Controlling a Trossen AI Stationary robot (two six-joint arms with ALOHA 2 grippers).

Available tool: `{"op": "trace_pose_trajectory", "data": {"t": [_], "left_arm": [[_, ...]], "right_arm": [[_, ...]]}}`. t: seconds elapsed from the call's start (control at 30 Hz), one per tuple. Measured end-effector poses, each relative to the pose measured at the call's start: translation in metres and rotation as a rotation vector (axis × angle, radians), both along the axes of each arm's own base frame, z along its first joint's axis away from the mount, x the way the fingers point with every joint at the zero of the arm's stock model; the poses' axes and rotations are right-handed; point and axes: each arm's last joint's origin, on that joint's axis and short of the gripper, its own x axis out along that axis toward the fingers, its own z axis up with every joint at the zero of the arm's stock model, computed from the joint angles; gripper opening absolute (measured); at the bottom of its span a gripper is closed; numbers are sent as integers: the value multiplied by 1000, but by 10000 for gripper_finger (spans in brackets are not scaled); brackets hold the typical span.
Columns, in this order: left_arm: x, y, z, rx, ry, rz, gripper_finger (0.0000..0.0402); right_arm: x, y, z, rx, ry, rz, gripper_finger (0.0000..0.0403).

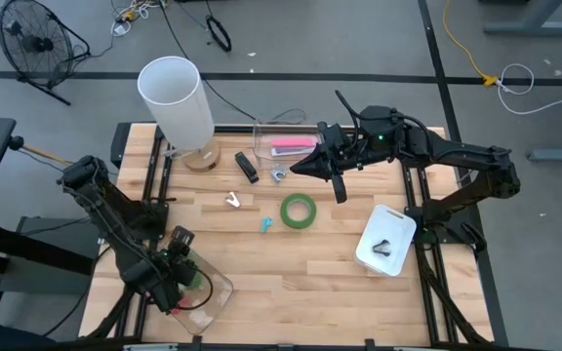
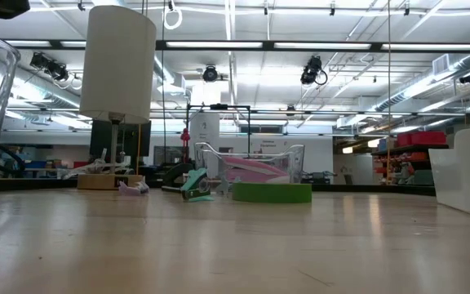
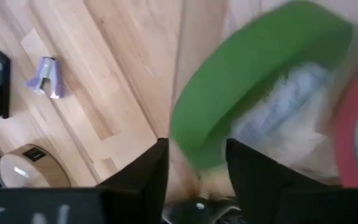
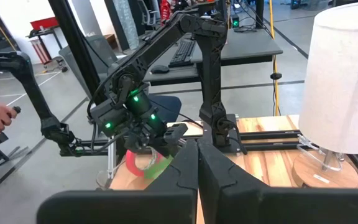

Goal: Pick and place Stapler, Stapler remover, tape
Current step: Put the green tape into the bottom transparent bin

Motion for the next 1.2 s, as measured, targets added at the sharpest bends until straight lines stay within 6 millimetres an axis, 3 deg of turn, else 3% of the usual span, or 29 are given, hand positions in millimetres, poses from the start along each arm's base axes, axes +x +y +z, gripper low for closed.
{"op": "trace_pose_trajectory", "data": {"t": [0.27,0.47,0.6,0.87,1.2], "left_arm": [[0,-2,4,-48,43,8,241],[5,-6,36,-46,-13,-72,247],[12,-2,67,18,-135,-116,227],[23,30,125,46,-376,6,153],[44,70,175,-4,-664,240,66]], "right_arm": [[0,0,0,-1,0,0,1],[0,0,0,-12,-3,2,1],[0,0,0,-21,-5,3,1],[0,0,0,-23,-5,1,1],[0,0,0,-25,-5,2,4]]}}
